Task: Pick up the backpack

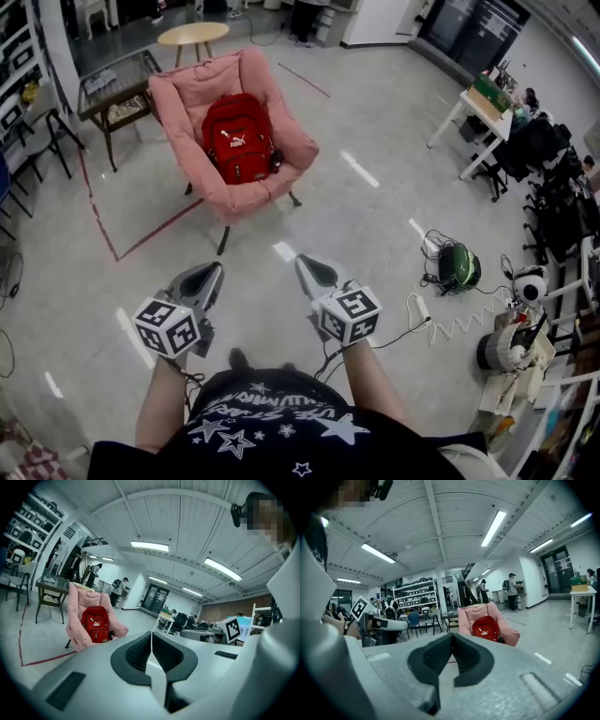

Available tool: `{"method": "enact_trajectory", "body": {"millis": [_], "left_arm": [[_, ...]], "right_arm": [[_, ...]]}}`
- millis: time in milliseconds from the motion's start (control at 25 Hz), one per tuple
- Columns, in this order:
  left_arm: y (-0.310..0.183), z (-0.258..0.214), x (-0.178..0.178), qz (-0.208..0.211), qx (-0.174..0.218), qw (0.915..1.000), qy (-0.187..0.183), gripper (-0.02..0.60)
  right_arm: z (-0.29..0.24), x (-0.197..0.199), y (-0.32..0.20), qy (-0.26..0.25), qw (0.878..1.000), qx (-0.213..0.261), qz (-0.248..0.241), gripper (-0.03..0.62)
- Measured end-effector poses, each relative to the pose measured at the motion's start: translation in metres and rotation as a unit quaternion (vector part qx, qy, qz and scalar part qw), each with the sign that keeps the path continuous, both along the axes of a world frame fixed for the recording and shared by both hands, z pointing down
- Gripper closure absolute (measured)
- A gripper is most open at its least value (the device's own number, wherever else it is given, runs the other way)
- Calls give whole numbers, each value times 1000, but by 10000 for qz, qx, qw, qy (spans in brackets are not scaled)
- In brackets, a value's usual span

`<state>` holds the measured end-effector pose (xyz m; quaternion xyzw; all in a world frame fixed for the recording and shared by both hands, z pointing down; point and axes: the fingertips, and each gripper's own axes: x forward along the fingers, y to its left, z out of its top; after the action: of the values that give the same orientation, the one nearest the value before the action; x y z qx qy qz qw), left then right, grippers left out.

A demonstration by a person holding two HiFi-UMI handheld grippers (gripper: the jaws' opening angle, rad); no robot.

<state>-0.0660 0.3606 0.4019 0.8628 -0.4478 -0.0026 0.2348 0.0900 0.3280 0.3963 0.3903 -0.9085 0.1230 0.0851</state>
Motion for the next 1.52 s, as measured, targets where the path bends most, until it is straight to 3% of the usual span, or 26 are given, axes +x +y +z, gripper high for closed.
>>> {"method": "enact_trajectory", "body": {"millis": [440, 880, 1200, 1520], "left_arm": [[-21, 24, -32, 576, -105, 9982, 91, 565], [-50, 29, -39, 620, -150, 9979, 106, 565], [-100, 39, -42, 207, -276, 9994, 32, 565], [-186, 46, -7, 19, -430, 9990, -91, 565]], "right_arm": [[19, -27, -9, -16, 9981, -33, 608, 595], [25, -20, -26, 131, 9970, -125, 759, 594], [39, -31, -94, 1, 9993, -179, 327, 594], [53, 9, -194, -186, 9987, -387, 260, 594]]}}
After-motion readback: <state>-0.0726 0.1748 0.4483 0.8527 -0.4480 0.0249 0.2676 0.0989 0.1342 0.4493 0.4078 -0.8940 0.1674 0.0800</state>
